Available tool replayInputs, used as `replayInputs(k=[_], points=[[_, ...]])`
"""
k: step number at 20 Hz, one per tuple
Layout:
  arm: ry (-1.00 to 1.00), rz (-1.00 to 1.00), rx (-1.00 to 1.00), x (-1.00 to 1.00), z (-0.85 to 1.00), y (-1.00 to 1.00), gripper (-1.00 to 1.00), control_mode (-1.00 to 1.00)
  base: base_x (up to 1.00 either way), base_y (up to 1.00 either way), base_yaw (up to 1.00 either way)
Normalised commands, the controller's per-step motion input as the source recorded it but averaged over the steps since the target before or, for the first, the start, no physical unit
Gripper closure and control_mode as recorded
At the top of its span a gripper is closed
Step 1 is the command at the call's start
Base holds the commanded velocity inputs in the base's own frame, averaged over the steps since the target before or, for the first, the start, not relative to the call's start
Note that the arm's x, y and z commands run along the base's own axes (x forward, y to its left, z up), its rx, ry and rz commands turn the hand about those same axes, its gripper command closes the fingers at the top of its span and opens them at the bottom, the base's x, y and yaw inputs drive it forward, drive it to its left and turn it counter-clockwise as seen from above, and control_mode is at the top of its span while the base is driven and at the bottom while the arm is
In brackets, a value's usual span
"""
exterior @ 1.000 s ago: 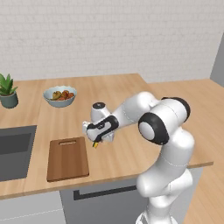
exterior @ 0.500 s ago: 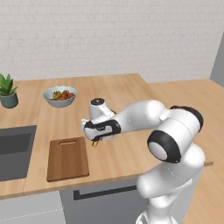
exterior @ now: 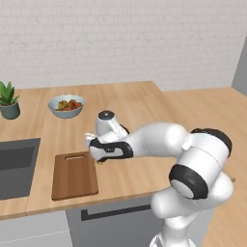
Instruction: Pick up the sponge from the counter and clean the cutting board by briefly scrubbing or pressing down on the cutting board. Once finished, release the sponge.
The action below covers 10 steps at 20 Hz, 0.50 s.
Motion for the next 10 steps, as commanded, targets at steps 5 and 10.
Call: replayInputs(k=[5,10], points=[[-0.02,0.03,0.0,0.16,0.0,0.53,1.0,-1.0,0.0,0.0,0.0],[0.0,0.02,0.0,0.23,0.0,0.53,1.0,-1.0,0.0,0.0,0.0]])
